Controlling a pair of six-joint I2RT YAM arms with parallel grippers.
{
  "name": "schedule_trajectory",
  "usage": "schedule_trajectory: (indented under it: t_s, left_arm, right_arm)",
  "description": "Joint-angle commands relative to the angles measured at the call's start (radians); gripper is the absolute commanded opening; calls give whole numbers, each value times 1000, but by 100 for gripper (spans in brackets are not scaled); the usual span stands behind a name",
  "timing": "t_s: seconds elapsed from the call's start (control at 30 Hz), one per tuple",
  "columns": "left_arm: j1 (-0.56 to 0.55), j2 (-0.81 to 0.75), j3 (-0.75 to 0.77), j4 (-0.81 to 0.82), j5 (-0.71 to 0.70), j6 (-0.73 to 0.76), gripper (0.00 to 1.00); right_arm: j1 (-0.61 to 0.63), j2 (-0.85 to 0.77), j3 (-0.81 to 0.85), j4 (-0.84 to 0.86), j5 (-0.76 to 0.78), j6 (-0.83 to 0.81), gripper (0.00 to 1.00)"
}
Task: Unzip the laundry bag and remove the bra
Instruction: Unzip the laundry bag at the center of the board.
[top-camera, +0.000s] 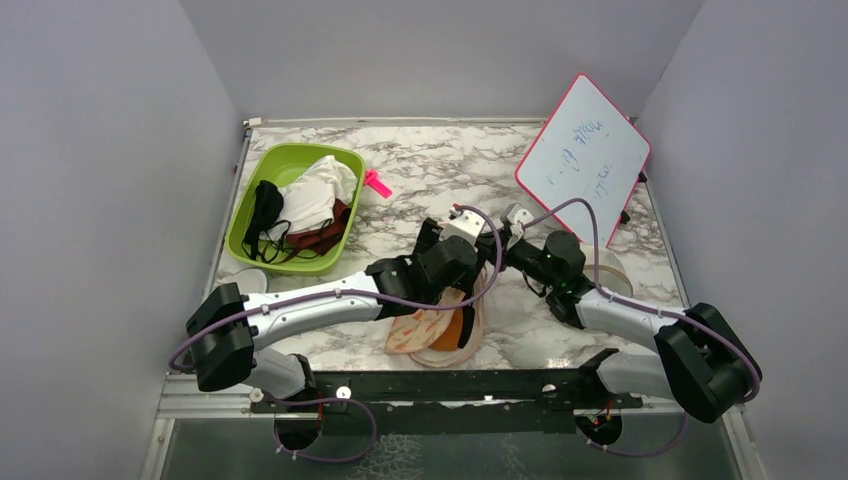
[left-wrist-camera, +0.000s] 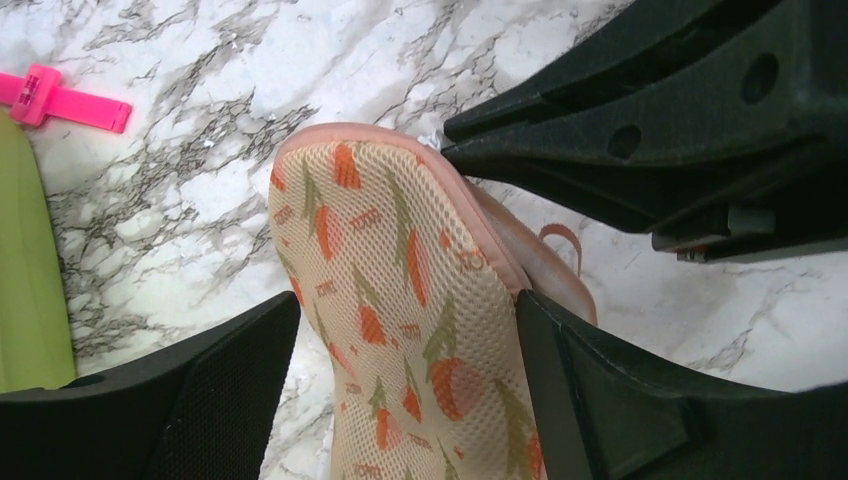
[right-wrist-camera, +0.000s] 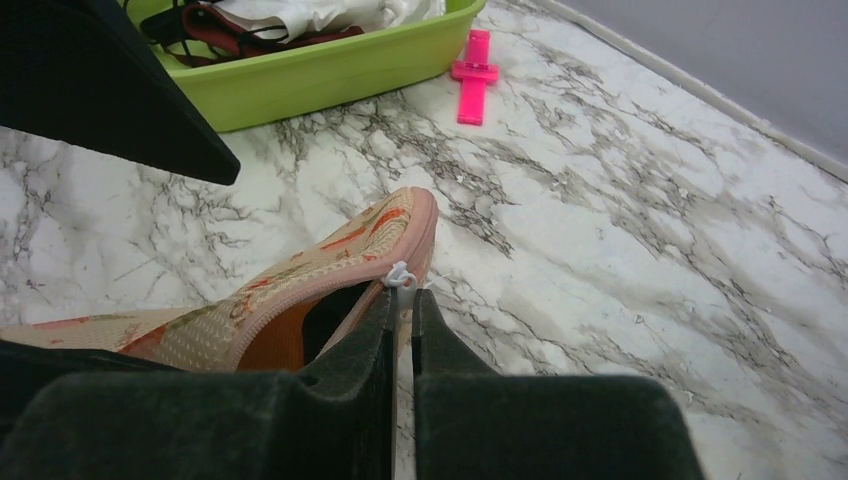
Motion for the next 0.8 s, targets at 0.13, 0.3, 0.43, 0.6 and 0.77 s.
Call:
schedule_trajectory:
  t_s: [0.13, 0.3, 0.43, 0.6, 0.77]
  left_arm:
    - [48, 33, 47, 75, 43, -60, 70]
    - [67, 72, 90, 65, 34, -33, 55]
    - [67, 65, 100, 67, 65, 26, 28]
    - [66, 38, 87, 88, 189, 193, 4]
    - [66, -18, 53, 132, 295, 383, 0]
  right_arm:
    - [-1, -41, -1, -14, -29, 16, 1]
    - [-1, -38, 0, -13, -29, 20, 1]
    - [-1, -33, 4, -24, -13, 21, 1]
    - [-2, -17, 7, -21, 27, 30, 1]
    - [-2, 21, 39, -15, 50, -9, 1]
